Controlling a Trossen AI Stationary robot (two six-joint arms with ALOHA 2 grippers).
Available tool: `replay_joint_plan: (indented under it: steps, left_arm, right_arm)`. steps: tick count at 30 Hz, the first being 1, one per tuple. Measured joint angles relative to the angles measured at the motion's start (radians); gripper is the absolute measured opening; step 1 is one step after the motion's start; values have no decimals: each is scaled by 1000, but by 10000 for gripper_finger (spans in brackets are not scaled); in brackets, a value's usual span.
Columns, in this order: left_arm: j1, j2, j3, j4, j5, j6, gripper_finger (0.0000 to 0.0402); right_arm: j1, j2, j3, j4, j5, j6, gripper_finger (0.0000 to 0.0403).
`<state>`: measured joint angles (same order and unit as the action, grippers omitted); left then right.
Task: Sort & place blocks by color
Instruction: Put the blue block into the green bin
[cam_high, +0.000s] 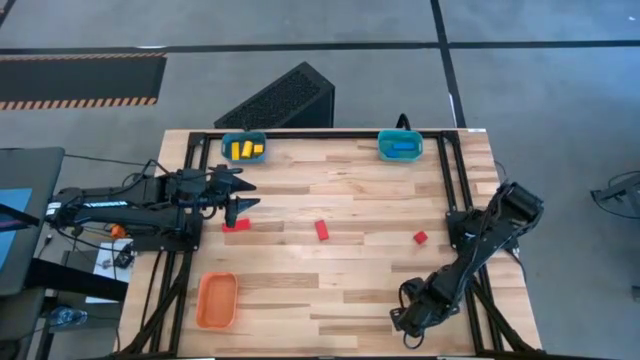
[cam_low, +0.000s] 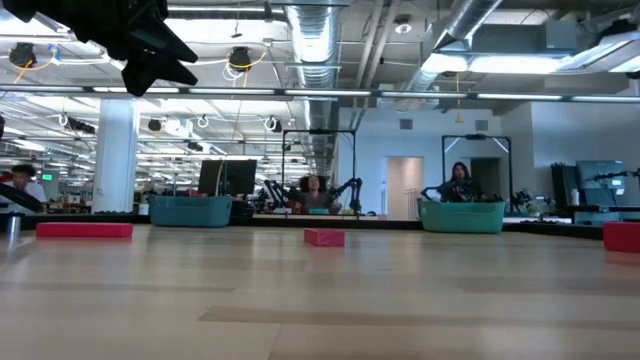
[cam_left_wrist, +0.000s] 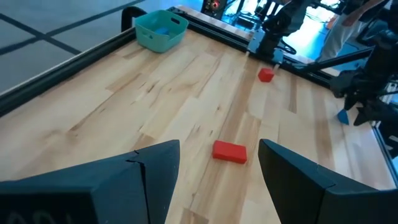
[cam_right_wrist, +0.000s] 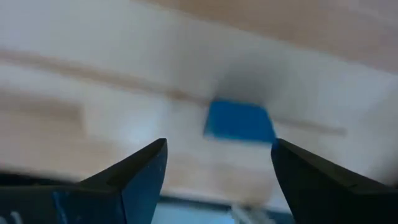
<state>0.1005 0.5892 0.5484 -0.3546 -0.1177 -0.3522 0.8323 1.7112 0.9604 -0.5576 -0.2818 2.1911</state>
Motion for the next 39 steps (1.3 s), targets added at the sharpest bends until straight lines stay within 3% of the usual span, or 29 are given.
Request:
replay_joint_plan:
  steps: [8, 12, 18, 24, 30, 35, 39]
  left_arm:
    - [0, 0, 0, 1, -24, 23, 206]
    - [0, 0, 0, -1, -22, 19, 206]
    - [0, 0, 0, -10, -27, 20, 206]
    - [0, 0, 0, -31, -54, 10, 206]
    - [0, 9, 0, -57, -113, 2, 206]
    - [3, 35, 1, -22, -353, 31, 206]
    - [26, 66, 1, 42, -520, 39, 206]
  right_arm:
    - [-41, 84, 3, 22, -50, -49, 301]
    - [-74, 83, 2, 22, -83, -138, 254]
    - [-128, 56, -2, -34, -90, -301, 120]
    - [-238, -25, -2, -140, -67, -492, 119]
    - [-489, -159, -1, -359, 126, -855, 119]
    - [-816, -255, -1, -431, 252, -1217, 119]
    - [-1081, -290, -1, -386, 278, -1502, 119]
